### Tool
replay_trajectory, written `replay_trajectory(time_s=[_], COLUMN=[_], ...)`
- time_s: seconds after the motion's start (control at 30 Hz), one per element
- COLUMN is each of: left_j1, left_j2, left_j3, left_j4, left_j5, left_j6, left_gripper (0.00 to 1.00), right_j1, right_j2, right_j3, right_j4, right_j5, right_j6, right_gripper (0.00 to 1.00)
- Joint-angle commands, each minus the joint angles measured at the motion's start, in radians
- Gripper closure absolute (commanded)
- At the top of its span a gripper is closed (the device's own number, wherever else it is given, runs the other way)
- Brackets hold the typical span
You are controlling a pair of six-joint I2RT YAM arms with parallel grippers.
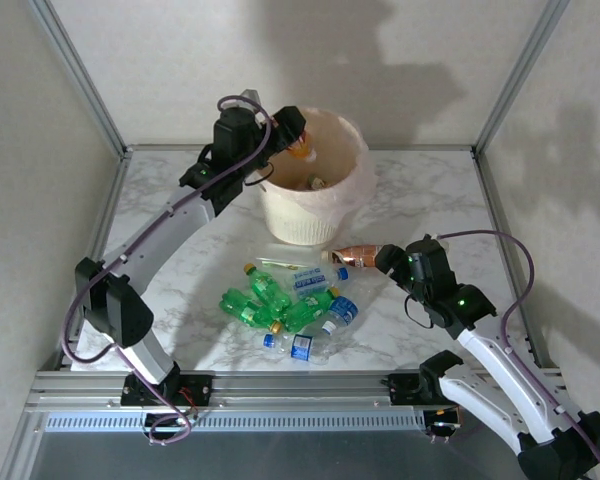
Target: Put the plastic bottles in the bin
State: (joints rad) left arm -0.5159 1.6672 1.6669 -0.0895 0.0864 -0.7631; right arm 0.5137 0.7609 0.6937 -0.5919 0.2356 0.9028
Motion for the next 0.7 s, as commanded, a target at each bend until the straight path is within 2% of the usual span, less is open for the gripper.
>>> replay_trajectory(time_s=[0.0,0.23,0.47,0.67], left_j1=[-0.01,-0.011,-0.012,-0.01], left_j2=[-0.079,-0.103,-0.251,-0.481], left_j3=[-0.008,-0.039,-0.127,-0.338], left_j4=[-0.002,0.015,-0.014,-0.095], left_j5=[-0.011,0.015,-0.059,-0.185], left_j6=[0.039,0.063,0.108,0.164], left_gripper=[0.18,0.0,0.01,0.02], right_j1=[-0.002,-0.003,-0.003,-0.003], right_j2=[0.001,-0.005,0.021,0.108], right_j3=[0.022,0.023,0.014,0.002], right_j4=[0.0,-0.003,-0.023,0.026], right_j5=[0.02,0.014,0.025,0.008], right_j6=[0.007,0.008,0.015,0.025], right_gripper=[0.12,0.09,0.09,0.06])
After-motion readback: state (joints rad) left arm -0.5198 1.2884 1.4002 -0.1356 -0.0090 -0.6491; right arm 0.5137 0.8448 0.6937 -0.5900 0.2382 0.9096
